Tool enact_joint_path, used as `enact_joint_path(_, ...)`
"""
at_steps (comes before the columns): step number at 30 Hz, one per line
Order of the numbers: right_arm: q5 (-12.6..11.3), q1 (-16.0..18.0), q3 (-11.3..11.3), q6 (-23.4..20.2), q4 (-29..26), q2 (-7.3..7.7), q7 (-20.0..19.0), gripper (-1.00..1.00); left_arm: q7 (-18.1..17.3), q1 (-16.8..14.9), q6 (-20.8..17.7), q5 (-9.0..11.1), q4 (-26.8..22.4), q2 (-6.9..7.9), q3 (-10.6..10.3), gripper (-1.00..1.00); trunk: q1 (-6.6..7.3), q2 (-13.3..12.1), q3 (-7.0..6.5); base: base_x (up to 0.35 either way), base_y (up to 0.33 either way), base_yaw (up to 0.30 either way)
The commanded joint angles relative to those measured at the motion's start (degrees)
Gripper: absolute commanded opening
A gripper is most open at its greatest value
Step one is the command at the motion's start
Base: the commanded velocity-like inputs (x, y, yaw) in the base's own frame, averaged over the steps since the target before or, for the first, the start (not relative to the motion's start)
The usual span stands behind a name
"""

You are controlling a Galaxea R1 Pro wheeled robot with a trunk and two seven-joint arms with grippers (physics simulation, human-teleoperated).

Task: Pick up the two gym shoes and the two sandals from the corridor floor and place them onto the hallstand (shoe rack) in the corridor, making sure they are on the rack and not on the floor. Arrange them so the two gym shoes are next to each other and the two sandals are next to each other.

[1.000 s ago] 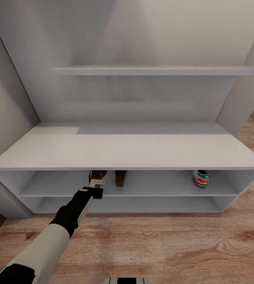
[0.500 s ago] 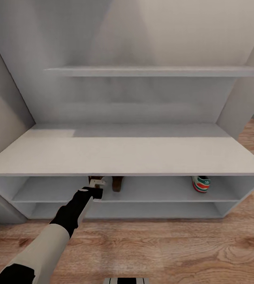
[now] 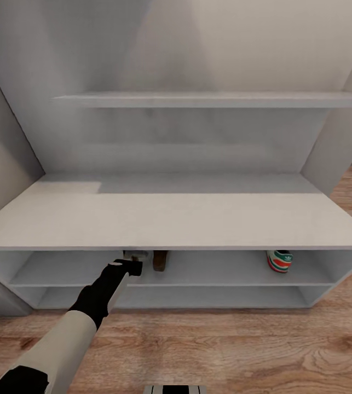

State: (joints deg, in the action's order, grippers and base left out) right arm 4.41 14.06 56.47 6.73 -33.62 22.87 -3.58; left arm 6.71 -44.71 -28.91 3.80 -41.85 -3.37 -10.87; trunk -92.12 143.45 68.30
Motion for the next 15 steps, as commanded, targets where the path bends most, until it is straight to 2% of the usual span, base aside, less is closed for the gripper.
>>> enact_joint_path(1, 0.46, 0.09, 0.39, 0.21, 0.05, -0.02, -0.37, -1.0, 0.32, -0.02, -0.32, 0.24, -0.07, 0.03, -0.2, -1.0, 0.01, 0.02, 0.04, 0.09, -0.001, 0.0)
enact_joint_path(6, 0.48, 0.06, 0.39, 0.21, 0.05, -0.02, -0.37, -1.0, 0.32, -0.02, -0.29, 0.24, -0.07, 0.03, -0.2, -1.0, 0.01, 0.02, 0.04, 0.102, 0.0, 0.0)
enact_joint_path(15, 0.49, 0.08, 0.39, 0.21, 0.05, -0.02, -0.37, -1.0, 0.23, -0.02, -0.29, 0.27, -0.07, 0.11, -0.23, -1.0, 0.01, 0.02, 0.04, 0.012, 0.0, 0.0)
